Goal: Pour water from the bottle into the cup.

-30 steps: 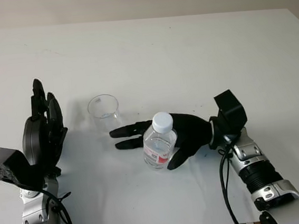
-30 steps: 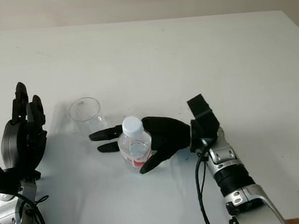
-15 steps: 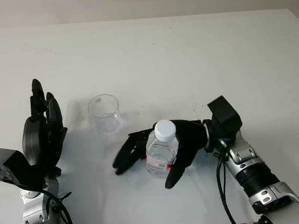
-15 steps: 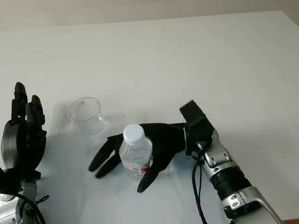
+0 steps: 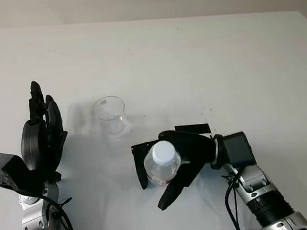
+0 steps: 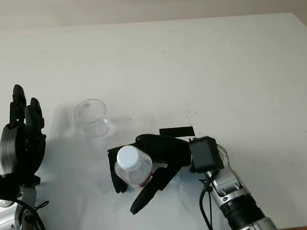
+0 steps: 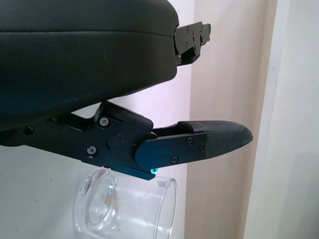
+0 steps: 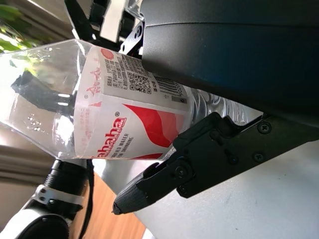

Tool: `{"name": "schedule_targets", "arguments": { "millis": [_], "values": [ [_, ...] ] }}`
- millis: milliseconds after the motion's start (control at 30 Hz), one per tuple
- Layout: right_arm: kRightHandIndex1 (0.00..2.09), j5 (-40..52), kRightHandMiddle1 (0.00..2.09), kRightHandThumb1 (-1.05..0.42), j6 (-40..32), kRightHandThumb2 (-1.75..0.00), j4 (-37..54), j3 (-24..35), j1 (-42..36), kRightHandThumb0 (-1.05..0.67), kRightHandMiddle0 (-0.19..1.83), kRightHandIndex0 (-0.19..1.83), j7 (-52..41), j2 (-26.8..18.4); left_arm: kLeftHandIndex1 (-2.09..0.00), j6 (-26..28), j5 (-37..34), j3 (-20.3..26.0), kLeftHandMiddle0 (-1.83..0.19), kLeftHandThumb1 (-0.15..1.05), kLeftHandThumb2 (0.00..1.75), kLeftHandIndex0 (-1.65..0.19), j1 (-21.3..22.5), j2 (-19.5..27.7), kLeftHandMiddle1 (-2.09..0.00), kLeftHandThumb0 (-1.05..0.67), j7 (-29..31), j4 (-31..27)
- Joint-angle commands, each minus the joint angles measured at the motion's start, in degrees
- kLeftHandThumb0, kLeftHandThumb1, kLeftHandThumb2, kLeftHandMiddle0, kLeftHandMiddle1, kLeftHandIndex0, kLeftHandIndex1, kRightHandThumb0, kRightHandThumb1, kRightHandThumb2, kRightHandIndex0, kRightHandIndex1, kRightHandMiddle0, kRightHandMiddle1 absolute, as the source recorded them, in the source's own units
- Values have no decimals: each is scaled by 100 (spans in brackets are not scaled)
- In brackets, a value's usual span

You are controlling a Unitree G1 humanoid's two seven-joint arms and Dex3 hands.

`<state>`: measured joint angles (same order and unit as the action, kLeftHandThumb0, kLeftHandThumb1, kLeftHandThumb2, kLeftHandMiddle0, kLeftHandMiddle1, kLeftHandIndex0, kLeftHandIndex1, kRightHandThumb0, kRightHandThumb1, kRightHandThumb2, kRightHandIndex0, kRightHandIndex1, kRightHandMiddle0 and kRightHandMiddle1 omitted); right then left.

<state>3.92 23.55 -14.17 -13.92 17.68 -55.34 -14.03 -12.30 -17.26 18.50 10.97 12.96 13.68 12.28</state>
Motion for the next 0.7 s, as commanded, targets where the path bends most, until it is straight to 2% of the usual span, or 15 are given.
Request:
{"name": "schedule_targets", "arguments": {
  "millis": [0,167,333,500,667],
  "values": [
    [209,-135,209,-105,134,-21,70,45,-187,-53,124,146,222,-181,0,-25,-31,28,19,105,51,19,21,69,0,-73,44,-24],
    [209,-266,209,-105,17,-40,150,135,-341,-47,121,150,952,-59,0,7,-49,38,19,105,51,19,28,89,0,-74,72,-34],
    [209,-125,209,-105,-435,-44,-2,411,-210,-43,113,156,1792,184,0,12,-60,38,19,105,51,19,32,97,0,-73,83,-47],
    [209,-375,209,-105,-606,-47,-904,912,785,-43,103,144,3107,378,0,-19,-28,24,19,105,50,19,65,85,0,-74,69,21],
    [209,-661,209,-105,-571,-53,-2142,1126,2030,-39,96,140,3946,341,0,-67,-7,7,19,105,52,19,79,39,0,-73,45,72]
  ]
}}
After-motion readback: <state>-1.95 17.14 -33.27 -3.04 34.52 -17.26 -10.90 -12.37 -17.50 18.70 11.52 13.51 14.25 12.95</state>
